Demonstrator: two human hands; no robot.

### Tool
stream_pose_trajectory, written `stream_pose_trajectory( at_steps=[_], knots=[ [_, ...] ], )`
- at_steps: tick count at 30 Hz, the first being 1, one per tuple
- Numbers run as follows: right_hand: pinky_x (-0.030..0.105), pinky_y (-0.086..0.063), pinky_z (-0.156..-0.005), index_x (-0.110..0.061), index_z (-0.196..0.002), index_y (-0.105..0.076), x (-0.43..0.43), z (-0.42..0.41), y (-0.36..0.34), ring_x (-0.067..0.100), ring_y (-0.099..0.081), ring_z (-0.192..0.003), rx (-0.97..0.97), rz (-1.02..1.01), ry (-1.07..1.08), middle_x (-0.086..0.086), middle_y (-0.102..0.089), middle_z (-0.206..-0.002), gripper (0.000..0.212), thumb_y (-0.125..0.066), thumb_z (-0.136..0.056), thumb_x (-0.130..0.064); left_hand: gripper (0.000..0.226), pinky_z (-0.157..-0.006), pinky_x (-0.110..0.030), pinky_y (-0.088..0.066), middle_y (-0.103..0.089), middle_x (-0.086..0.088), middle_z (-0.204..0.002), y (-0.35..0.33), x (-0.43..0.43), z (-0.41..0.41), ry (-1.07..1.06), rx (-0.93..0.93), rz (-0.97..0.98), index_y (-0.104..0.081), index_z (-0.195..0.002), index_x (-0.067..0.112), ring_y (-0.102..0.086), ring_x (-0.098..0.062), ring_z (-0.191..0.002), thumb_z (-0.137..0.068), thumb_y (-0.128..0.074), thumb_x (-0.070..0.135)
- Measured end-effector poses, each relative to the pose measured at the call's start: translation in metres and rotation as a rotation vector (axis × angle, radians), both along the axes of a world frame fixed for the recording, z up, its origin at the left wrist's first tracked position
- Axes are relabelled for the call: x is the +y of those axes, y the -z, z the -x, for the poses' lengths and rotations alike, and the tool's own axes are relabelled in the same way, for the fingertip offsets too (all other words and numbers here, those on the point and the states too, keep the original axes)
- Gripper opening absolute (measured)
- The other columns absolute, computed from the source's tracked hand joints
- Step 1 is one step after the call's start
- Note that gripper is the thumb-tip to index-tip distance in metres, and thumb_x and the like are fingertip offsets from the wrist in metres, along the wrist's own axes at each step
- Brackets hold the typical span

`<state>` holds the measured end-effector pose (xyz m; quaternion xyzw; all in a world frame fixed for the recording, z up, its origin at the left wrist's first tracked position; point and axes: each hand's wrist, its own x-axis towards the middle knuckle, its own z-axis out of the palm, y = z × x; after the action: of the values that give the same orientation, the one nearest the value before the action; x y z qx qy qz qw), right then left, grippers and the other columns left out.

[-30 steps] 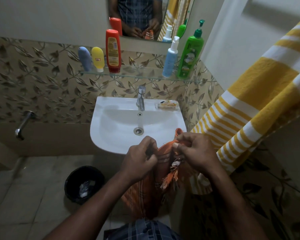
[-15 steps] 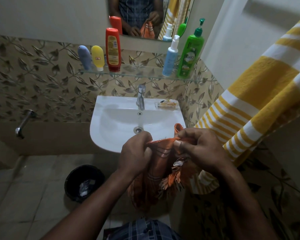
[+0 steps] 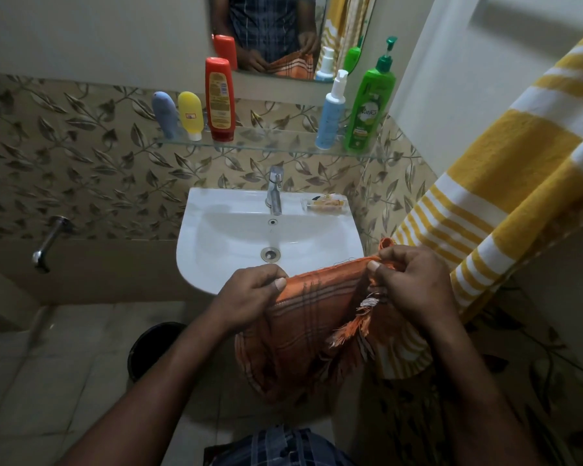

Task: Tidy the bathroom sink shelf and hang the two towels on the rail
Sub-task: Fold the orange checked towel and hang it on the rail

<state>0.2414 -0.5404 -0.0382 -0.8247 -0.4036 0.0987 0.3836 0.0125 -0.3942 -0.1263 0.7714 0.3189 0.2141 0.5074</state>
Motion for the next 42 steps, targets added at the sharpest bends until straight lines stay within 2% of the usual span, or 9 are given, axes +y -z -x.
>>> stream_pose_trajectory(
  at_steps=[6,11,14,18,22,26,31,36,42],
  knots=[
    [0.051,-0.064,-0.071,-0.034,-0.082,-0.076,0.005,0.005,0.008,0.022,-0.076,-0.070,0.081,0.016,0.002,-0.006,-0.076,-0.072,0.002,-0.076,-0.081,-0.032,0.032,-0.071,-0.034,-0.041,-0.062,0.005,-0.074,0.004,0.000,0.003,-0.075,0.051,-0.097,-0.064,-0.085,0.017,-0.057,-0.015,-0.075,-0.094,-0.049,0.044],
    [0.033,-0.056,-0.077,-0.022,-0.086,-0.079,0.012,0.009,0.019,0.024,-0.074,-0.086,-0.087,0.178,0.043,0.003,-0.079,-0.087,0.003,-0.079,-0.088,-0.021,0.036,-0.074,-0.035,-0.045,-0.070,0.004,-0.080,0.002,-0.003,0.002,-0.111,0.109,-0.183,-0.070,-0.088,0.017,-0.064,-0.018,-0.081,-0.094,-0.048,0.045],
    [0.025,-0.045,-0.079,-0.027,-0.112,-0.079,0.013,0.025,0.018,0.023,-0.071,-0.103,-0.134,0.203,0.021,0.003,-0.079,-0.108,0.023,-0.078,-0.090,-0.019,0.039,-0.083,-0.038,-0.053,-0.078,0.004,-0.093,-0.002,-0.011,-0.005,-0.135,0.149,-0.286,-0.077,-0.099,0.020,-0.070,-0.021,-0.093,-0.092,-0.048,0.045],
    [0.027,-0.051,-0.101,-0.035,-0.132,-0.072,0.016,0.055,0.020,0.014,-0.069,-0.116,-0.045,0.163,-0.377,-0.002,-0.076,-0.125,0.052,-0.081,-0.085,-0.014,0.031,-0.079,-0.042,-0.055,-0.078,-0.001,-0.097,-0.009,-0.020,-0.013,-0.037,0.149,-0.436,-0.076,-0.104,0.022,-0.071,-0.028,-0.092,-0.090,-0.051,0.033],
    [0.011,-0.047,-0.077,-0.031,-0.117,-0.079,0.026,0.064,0.028,0.008,-0.069,-0.092,-0.001,0.277,-0.420,-0.008,-0.080,-0.101,0.035,-0.080,-0.085,-0.017,0.029,-0.073,-0.040,-0.053,-0.074,-0.001,-0.092,-0.011,-0.023,-0.008,0.077,0.121,-0.505,-0.073,-0.108,0.022,-0.068,-0.027,-0.087,-0.085,-0.055,0.026],
    [0.021,-0.053,-0.063,-0.024,-0.088,-0.080,0.026,0.060,0.031,0.010,-0.073,-0.074,0.110,0.277,-0.284,-0.004,-0.078,-0.079,0.004,-0.083,-0.086,-0.022,0.031,-0.076,-0.040,-0.055,-0.076,0.005,-0.096,-0.008,-0.021,-0.005,0.059,0.081,-0.451,-0.074,-0.109,0.028,-0.069,-0.019,-0.088,-0.096,-0.053,0.045],
    [0.029,-0.057,-0.064,-0.024,-0.077,-0.076,0.023,0.055,0.026,0.011,-0.072,-0.069,0.096,0.257,-0.232,-0.004,-0.076,-0.072,0.012,-0.081,-0.087,-0.021,0.022,-0.070,-0.035,-0.052,-0.072,0.012,-0.085,-0.011,-0.026,0.001,0.055,0.060,-0.369,-0.062,-0.110,0.026,-0.068,-0.013,-0.079,-0.095,-0.064,0.042],
    [0.040,-0.064,-0.067,-0.020,-0.079,-0.078,0.019,0.046,0.020,0.023,-0.077,-0.071,0.204,0.191,-0.248,0.002,-0.078,-0.073,0.013,-0.080,-0.089,-0.013,0.019,-0.068,-0.036,-0.051,-0.071,0.009,-0.085,-0.002,-0.015,0.014,-0.143,0.225,-0.559,-0.068,-0.094,0.029,-0.069,-0.019,-0.079,-0.080,-0.059,0.037],
    [0.027,-0.056,-0.053,-0.020,-0.079,-0.078,0.019,0.039,0.007,0.019,-0.075,-0.065,0.176,0.171,-0.256,0.005,-0.078,-0.073,0.016,-0.078,-0.091,-0.010,0.022,-0.079,-0.035,-0.056,-0.079,0.002,-0.096,-0.005,0.001,0.014,-0.235,0.234,-0.523,-0.082,-0.102,0.023,-0.071,-0.021,-0.091,-0.090,-0.064,0.025]
  ],
)
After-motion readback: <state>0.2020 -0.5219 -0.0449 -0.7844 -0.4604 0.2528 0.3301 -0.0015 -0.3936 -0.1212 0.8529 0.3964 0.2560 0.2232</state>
